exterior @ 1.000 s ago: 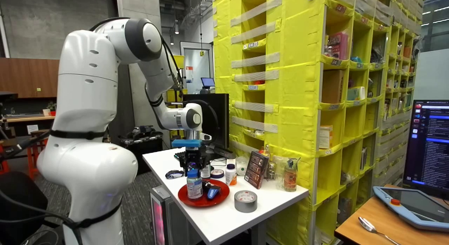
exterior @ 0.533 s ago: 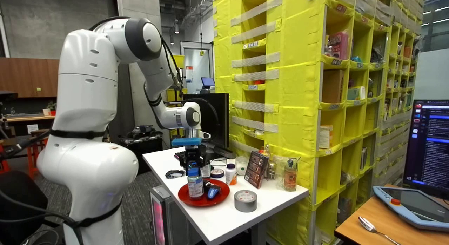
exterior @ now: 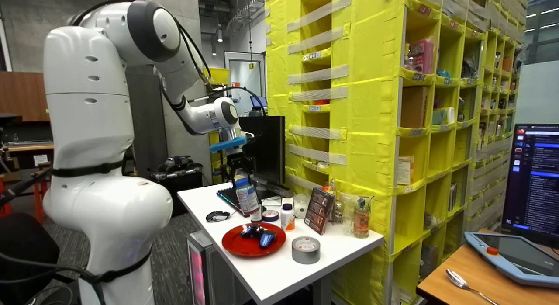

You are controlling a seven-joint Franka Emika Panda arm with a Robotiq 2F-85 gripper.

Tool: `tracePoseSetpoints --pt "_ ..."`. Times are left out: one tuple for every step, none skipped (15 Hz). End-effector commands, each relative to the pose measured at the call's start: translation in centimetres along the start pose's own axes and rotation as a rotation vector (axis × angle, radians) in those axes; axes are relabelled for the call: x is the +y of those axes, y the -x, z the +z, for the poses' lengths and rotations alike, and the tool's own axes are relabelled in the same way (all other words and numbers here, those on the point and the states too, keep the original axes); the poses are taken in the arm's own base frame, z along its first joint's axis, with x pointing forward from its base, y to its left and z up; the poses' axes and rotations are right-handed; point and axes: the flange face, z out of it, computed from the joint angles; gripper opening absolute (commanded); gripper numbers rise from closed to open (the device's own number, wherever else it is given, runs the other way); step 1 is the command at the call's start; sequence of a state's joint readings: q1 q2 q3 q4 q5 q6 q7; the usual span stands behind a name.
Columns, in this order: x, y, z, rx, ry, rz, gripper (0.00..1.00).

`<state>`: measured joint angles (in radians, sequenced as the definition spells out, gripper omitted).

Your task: Remove the container from the orange plate and put it on the white table

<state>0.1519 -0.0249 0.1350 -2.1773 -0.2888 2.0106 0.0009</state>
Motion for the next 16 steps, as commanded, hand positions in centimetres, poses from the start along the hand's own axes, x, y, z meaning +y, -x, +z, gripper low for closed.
tracePoseSetpoints --pt "-1.9 -0.6 -3.8 0.061 0.006 -0.069 0.41" --pt "-3.0 -1.1 -4.0 0.072 -0.001 -0.087 0.41" --pt "-4.0 -1.6 -4.1 0.082 -0.008 -0.105 0.41" --pt "-5.1 -2.1 -4.0 0.087 -0.02 -0.129 0.41" --pt "-6.2 -2.6 -3.8 0.089 -0.028 -0.148 0.41" --pt "-7.3 -3.2 -3.5 0.087 -0.041 -0.167 0.41" --pt "-8.4 -3.7 -3.1 0.085 -0.052 -0.186 0.41" --pt "-9.5 -4.3 -2.6 0.077 -0.061 -0.202 0.41" --pt "-10.3 -4.8 -2.1 0.071 -0.069 -0.217 0.41" --pt "-11.1 -5.4 -1.5 0.06 -0.073 -0.229 0.41" --pt "-11.9 -5.9 -1.1 0.052 -0.082 -0.24 0.41" --pt "-12.6 -6.4 -0.5 0.043 -0.086 -0.251 0.41" --pt "-13.2 -7.1 0.1 0.028 -0.091 -0.26 0.41" --pt "-13.7 -7.6 0.5 0.018 -0.096 -0.269 0.41" --pt "-14.0 -8.2 1.0 0.011 -0.1 -0.273 0.41" --pt "-14.3 -8.7 1.3 0.004 -0.106 -0.277 0.41"
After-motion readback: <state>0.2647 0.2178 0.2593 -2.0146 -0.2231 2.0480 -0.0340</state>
